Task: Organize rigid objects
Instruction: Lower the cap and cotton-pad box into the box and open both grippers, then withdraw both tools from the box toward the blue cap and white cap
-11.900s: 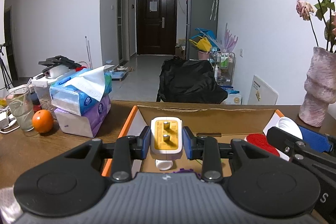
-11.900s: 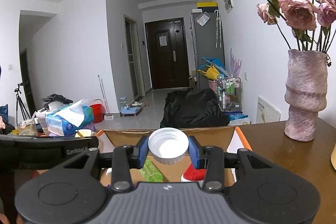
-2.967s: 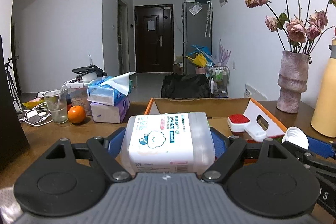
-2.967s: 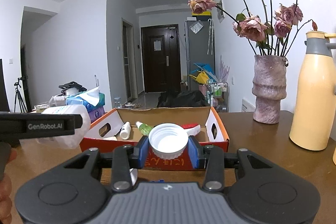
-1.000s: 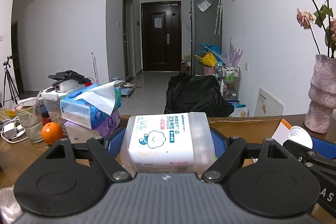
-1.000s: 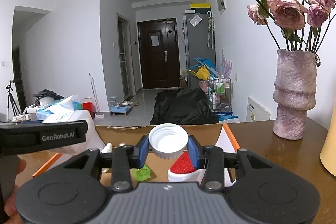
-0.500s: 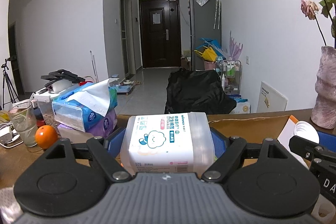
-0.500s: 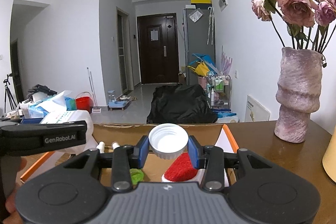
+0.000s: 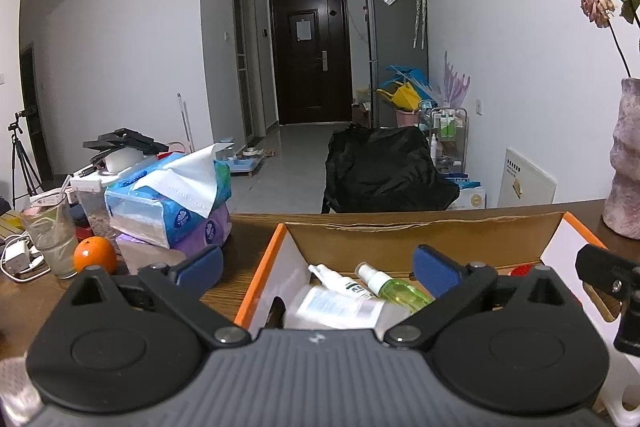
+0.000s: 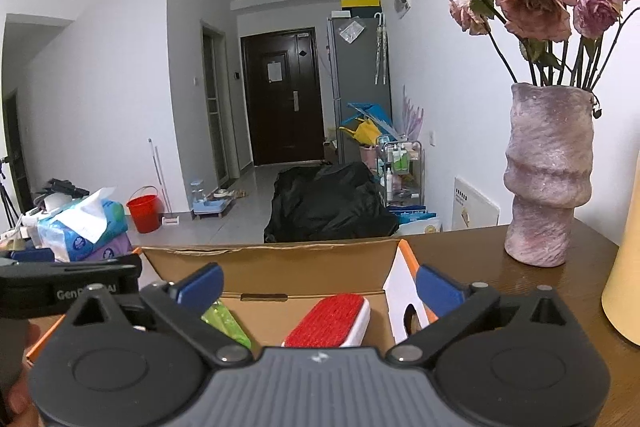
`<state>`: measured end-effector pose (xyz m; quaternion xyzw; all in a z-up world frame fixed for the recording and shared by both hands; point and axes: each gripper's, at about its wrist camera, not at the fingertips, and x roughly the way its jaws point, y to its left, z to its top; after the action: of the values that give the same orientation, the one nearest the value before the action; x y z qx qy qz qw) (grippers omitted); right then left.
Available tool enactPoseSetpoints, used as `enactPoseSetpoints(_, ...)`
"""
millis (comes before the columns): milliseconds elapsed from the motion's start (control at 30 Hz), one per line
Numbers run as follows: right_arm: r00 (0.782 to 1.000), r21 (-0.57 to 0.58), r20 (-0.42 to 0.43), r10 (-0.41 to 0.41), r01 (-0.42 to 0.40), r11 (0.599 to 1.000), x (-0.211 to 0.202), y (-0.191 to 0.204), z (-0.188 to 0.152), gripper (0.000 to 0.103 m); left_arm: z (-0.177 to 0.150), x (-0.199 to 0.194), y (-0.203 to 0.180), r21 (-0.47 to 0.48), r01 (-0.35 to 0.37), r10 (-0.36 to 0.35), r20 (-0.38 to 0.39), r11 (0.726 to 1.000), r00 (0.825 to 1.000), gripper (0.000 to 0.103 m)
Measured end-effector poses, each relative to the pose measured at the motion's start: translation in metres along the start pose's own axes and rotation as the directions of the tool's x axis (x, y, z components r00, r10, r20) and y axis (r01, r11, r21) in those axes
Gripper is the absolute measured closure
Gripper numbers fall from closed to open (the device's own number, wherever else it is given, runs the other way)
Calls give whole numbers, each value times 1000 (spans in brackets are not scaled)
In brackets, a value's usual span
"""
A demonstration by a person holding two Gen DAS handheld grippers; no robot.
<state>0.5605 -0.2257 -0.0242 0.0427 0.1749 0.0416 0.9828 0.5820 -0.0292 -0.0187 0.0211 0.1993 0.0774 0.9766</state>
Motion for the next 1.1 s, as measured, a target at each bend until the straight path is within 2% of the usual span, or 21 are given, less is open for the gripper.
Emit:
enactPoseSetpoints(533,1000,-5,5,5,-5,1000,-5,2,1,0,0,-5,0,2,-5,5,0,1000,1000,0)
enactPoseSetpoints(1100,999,-16,36,17,-16,1000,-34,7,0,0,-3,-33,1,6,-2,2,35,1000,999,0)
